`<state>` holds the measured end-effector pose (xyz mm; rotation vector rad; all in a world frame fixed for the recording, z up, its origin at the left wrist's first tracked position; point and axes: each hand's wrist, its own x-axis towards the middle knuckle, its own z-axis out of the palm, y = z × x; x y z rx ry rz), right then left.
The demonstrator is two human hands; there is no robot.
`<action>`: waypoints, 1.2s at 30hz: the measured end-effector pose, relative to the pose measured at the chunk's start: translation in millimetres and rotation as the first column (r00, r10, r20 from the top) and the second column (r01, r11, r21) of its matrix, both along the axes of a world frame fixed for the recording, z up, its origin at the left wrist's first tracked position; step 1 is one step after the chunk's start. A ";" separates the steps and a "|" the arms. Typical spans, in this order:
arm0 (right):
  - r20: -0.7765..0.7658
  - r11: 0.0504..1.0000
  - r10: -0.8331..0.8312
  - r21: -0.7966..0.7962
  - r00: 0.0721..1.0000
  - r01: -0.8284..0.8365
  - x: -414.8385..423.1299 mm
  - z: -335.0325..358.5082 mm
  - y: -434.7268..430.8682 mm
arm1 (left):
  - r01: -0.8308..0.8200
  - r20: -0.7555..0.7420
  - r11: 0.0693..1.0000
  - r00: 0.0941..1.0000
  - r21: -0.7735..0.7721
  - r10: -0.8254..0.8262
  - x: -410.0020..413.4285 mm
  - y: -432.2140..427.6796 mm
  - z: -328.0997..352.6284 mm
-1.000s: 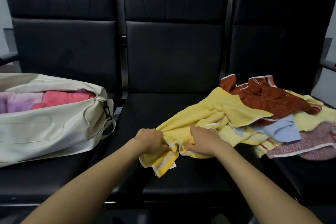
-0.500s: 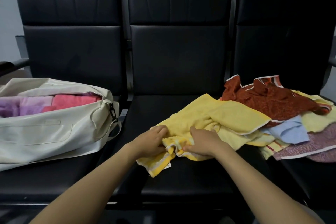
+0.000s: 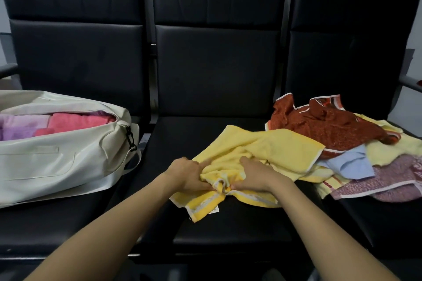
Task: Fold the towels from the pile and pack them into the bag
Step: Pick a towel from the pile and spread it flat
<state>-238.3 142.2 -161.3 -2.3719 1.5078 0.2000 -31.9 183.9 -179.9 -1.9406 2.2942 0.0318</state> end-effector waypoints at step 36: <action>0.185 0.827 0.390 -0.501 0.902 -0.255 -5.8 8.2 24.3 | 0.043 -0.274 0.945 0.952 -0.325 -0.138 33.6 46.5 21.4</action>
